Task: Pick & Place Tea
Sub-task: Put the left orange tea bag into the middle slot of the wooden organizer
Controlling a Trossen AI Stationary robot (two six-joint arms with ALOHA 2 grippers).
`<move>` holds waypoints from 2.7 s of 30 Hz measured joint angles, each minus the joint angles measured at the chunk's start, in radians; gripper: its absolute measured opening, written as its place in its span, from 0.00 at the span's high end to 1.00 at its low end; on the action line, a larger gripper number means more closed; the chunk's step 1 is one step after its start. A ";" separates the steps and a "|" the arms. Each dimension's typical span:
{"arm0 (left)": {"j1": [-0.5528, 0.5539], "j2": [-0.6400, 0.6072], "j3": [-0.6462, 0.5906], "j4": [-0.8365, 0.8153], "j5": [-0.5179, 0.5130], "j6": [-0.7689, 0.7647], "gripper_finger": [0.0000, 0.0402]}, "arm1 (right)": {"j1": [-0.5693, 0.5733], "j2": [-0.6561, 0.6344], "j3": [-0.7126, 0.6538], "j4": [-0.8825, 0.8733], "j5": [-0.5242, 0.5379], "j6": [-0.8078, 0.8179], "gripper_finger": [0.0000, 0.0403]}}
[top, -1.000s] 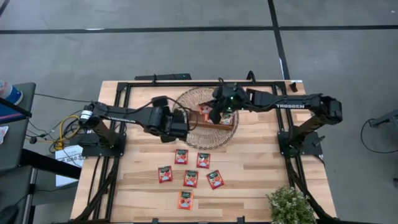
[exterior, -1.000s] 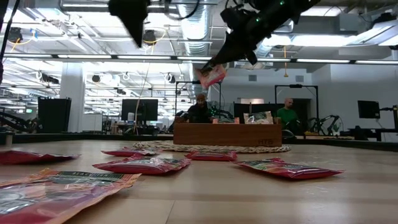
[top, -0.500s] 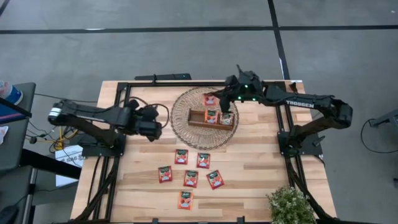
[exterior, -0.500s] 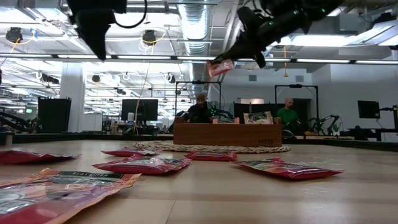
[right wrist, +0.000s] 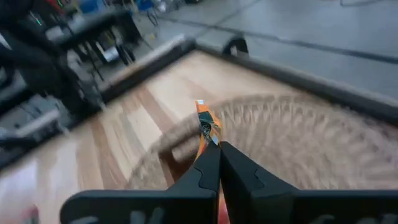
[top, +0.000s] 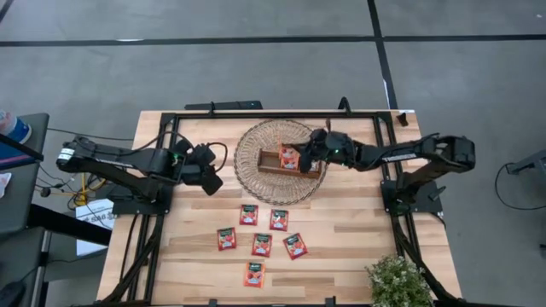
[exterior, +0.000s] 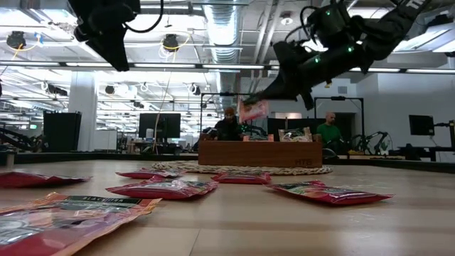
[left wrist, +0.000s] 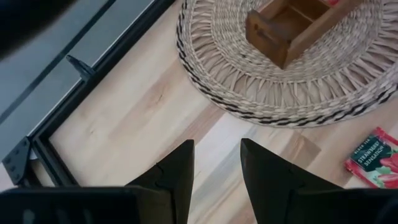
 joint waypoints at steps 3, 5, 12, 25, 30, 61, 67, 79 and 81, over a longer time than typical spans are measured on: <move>0.000 0.002 0.000 0.003 -0.001 0.001 0.69 | 0.017 0.047 0.000 0.051 0.005 -0.021 1.00; 0.000 0.006 0.000 0.004 0.000 0.001 0.69 | 0.016 0.076 0.000 0.050 0.006 -0.022 1.00; 0.000 0.005 0.000 0.003 0.010 0.001 0.69 | -0.002 0.108 0.000 0.051 0.006 -0.047 1.00; 0.000 0.005 0.000 0.005 0.016 0.007 0.69 | 0.017 0.076 0.001 -0.052 0.017 -0.096 1.00; 0.000 0.005 0.000 0.018 0.016 0.008 0.69 | 0.051 0.078 0.000 -0.069 0.111 -0.104 1.00; 0.000 0.005 0.000 0.065 0.016 0.019 0.69 | 0.091 0.078 0.000 -0.092 0.136 -0.111 1.00; 0.000 0.005 0.000 0.065 0.016 0.020 0.69 | 0.091 0.078 0.000 -0.098 0.123 -0.111 0.97; 0.000 0.005 0.000 0.065 0.016 0.020 0.69 | 0.087 0.078 0.001 -0.116 0.109 -0.104 0.74; 0.000 0.005 0.000 0.065 0.016 0.021 0.69 | 0.087 0.078 0.001 -0.114 0.109 -0.107 0.73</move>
